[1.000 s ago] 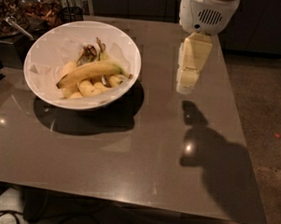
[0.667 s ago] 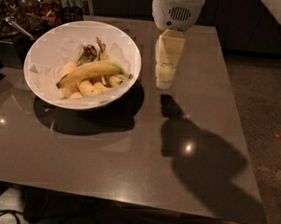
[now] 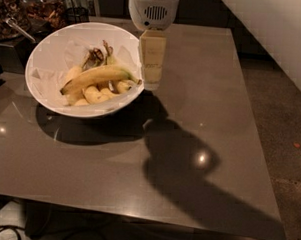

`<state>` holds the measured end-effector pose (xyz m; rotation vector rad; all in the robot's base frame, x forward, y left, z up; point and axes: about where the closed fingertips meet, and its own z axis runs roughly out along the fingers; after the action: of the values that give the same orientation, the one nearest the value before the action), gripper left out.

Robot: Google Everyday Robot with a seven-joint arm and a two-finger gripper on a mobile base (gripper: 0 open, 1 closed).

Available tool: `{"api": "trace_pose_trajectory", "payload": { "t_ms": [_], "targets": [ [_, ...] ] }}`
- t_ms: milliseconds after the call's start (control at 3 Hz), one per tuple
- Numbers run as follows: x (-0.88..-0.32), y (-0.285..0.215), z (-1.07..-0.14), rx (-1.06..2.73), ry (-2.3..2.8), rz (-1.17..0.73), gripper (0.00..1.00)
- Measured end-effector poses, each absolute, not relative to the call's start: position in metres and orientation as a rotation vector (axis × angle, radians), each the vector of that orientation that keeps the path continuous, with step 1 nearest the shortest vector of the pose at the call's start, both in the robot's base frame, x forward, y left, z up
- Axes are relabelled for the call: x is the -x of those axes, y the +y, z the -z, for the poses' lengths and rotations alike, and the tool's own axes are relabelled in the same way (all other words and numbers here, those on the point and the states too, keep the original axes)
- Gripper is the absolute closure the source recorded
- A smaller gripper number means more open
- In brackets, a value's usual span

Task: Pick banana from white bowl

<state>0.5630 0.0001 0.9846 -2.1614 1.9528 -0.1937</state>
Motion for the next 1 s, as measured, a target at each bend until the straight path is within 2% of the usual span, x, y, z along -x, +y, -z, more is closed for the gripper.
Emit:
{"api": "trace_pose_trajectory", "payload": {
  "t_ms": [333,1000],
  "targets": [
    [-0.566,0.008,-0.989,2.142,1.901,0.167,0.00],
    [-0.584,0.053,-1.006,2.221,1.753,0.113,0.12]
  ]
}}
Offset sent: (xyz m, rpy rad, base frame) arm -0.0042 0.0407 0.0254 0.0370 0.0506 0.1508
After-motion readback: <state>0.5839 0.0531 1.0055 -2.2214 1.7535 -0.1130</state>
